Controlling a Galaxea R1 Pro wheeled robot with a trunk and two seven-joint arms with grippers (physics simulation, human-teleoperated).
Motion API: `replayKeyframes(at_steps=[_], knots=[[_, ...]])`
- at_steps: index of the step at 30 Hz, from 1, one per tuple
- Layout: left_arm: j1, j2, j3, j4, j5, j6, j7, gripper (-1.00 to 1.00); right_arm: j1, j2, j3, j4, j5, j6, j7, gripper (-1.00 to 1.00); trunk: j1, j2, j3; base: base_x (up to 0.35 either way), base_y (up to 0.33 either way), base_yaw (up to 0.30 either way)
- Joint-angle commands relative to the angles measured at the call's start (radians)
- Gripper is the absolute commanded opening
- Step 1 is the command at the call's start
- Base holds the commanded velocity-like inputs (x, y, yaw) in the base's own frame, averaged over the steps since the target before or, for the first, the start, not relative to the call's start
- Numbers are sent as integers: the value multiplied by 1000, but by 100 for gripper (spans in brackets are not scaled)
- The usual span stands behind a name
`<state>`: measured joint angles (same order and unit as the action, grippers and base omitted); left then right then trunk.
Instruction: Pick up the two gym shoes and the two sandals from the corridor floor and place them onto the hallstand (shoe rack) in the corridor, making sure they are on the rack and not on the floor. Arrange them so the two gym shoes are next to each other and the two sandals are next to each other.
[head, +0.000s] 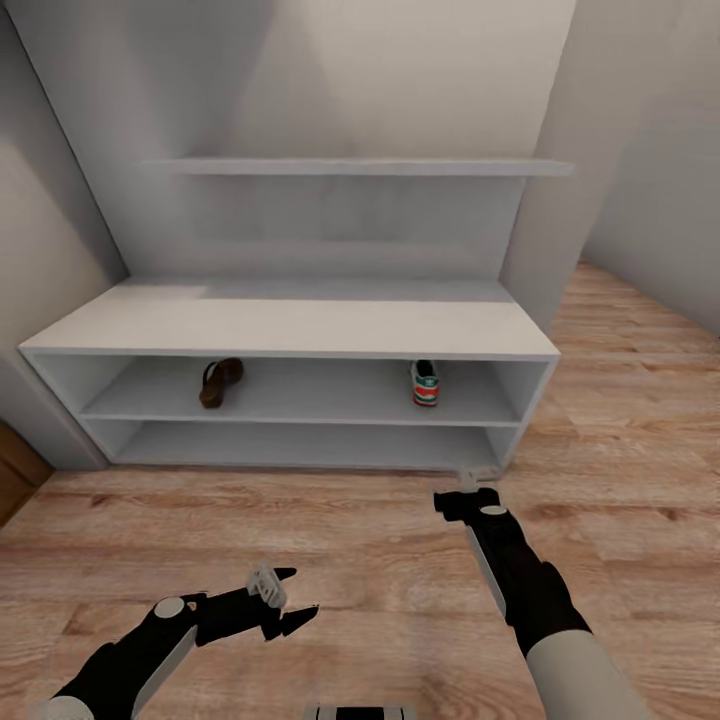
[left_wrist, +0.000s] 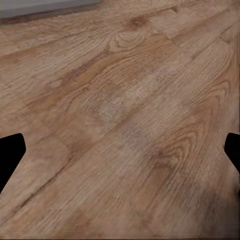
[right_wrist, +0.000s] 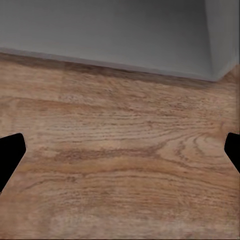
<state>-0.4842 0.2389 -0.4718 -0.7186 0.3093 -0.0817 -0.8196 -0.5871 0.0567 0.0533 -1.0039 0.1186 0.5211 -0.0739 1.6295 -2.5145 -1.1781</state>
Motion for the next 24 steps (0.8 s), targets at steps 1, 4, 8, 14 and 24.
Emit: replayKeyframes(at_steps=[1,4,8,14,24], knots=[[-1,5,6,-8,5,-8,2,100,0,0,1,-5,10,6,0,100,-1,0,-1,-339,0,0],[-1,8,89,-19,4,-8,3,100,3,1,1,-9,7,5,0,100,-1,0,-1,-339,0,0],[-1,6,159,-20,3,-9,4,100,5,1,2,-9,4,5,0,100,-1,0,-1,-333,0,0],[0,4,187,-19,6,-8,4,100,6,1,0,-4,0,4,3,100,-1,0,-1,-74,0,0],[0,2,190,-19,10,-7,5,100,6,1,0,0,-32,5,2,100,-1,0,-1,-1,0,-82]])
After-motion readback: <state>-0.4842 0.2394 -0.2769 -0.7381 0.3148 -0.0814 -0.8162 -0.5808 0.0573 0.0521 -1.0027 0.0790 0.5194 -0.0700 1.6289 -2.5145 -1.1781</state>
